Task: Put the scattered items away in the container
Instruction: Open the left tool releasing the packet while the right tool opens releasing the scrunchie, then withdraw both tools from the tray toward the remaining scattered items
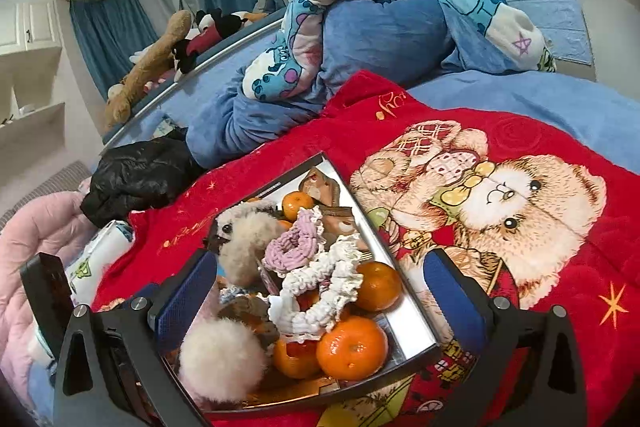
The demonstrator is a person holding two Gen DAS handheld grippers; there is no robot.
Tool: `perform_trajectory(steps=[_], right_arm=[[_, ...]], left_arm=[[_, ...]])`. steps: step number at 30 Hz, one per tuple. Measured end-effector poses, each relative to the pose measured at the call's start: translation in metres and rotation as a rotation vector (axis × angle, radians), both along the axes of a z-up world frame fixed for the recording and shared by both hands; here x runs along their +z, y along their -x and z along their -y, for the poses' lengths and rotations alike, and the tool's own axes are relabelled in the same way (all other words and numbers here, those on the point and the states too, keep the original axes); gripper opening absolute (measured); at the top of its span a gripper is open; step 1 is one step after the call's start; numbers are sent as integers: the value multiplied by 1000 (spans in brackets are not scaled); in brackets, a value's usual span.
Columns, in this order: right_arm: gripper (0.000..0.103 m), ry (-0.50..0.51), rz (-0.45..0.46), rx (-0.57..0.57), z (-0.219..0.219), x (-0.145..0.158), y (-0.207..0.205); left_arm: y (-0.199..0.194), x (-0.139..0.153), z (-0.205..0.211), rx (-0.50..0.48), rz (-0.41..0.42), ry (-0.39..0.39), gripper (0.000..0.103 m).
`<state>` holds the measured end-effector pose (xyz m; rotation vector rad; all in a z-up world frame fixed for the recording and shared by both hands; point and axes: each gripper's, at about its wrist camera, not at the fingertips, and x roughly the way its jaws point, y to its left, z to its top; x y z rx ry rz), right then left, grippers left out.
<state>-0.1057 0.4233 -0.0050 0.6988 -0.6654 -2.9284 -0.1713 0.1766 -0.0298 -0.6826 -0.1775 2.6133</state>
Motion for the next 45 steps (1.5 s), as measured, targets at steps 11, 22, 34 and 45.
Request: perform_trajectory(steps=[11, 22, 34, 45], right_arm=[[103, -5, -13, 1, 9, 6, -6], [103, 120, -56, 56, 36, 26, -17], [103, 348, -54, 225, 110, 36, -29], [103, 119, -112, 363, 189, 49, -41]], left_arm=[[-11, 11, 9, 18, -31, -8, 103], [-44, 36, 67, 119, -3, -28, 103], [-170, 68, 194, 416, 13, 35, 103], [-192, 92, 229, 485, -15, 65, 103]])
